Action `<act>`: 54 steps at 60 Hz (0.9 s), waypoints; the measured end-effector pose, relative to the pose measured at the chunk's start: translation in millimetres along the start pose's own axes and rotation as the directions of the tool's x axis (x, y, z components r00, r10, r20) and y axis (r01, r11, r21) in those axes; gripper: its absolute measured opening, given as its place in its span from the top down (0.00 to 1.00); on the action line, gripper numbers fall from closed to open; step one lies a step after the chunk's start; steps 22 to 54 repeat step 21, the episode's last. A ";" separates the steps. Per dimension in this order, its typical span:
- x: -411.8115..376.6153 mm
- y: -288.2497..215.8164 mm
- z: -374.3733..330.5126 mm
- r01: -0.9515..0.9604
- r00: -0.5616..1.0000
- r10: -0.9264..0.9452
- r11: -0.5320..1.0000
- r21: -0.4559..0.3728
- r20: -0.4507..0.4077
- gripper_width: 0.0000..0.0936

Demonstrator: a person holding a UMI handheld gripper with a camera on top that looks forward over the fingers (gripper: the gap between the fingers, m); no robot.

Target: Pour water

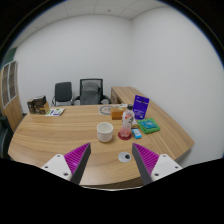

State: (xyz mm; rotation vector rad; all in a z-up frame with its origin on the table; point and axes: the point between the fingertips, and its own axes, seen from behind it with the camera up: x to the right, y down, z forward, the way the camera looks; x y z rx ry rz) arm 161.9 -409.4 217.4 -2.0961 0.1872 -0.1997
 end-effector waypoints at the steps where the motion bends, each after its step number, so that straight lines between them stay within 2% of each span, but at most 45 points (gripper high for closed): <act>1: 0.3 0.6 0.5 0.002 1.000 -0.002 1.000 0.003 -0.002 0.08; 21: 6.5 -5.3 -23.7 -0.009 1.000 0.009 1.000 0.017 0.000 0.08; 54: 6.5 -5.3 -23.7 -0.009 1.000 0.009 1.000 0.017 0.000 0.08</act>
